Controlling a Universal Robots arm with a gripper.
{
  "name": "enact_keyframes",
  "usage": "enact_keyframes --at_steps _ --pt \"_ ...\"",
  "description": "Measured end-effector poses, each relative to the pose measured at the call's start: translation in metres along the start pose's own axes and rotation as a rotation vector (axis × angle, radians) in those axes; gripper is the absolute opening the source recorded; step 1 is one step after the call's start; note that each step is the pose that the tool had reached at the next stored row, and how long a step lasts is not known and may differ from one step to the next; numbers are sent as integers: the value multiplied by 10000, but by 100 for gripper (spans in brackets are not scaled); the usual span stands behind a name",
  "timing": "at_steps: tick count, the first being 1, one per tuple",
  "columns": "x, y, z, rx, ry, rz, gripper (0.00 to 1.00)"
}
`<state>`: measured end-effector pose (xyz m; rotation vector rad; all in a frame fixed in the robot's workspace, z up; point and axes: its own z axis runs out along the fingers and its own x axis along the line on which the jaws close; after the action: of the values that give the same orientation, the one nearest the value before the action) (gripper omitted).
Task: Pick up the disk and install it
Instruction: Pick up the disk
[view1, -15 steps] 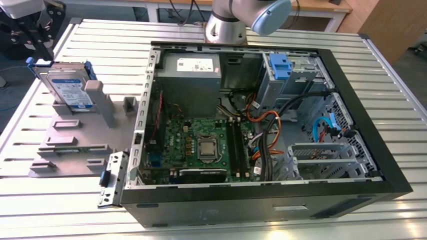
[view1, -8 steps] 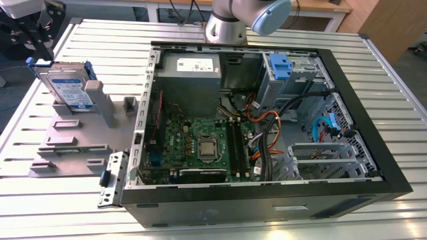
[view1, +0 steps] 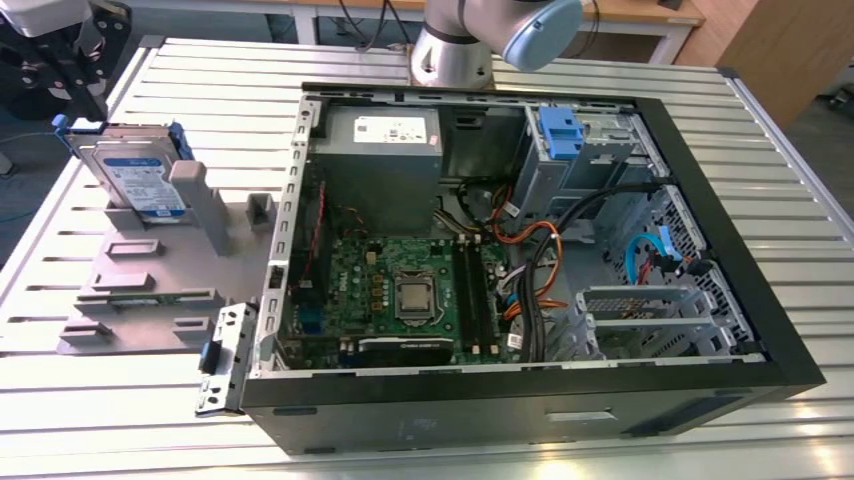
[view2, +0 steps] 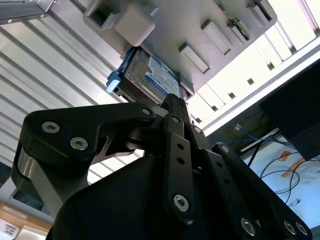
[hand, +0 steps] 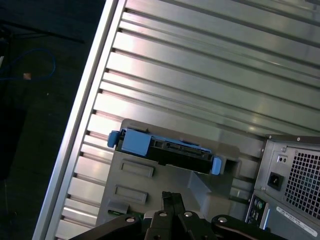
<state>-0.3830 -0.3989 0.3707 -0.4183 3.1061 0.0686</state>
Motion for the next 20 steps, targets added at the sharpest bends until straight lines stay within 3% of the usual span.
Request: enact_keyframes --at_steps 20 --pt "0 0 0 -1 5 -105 11"
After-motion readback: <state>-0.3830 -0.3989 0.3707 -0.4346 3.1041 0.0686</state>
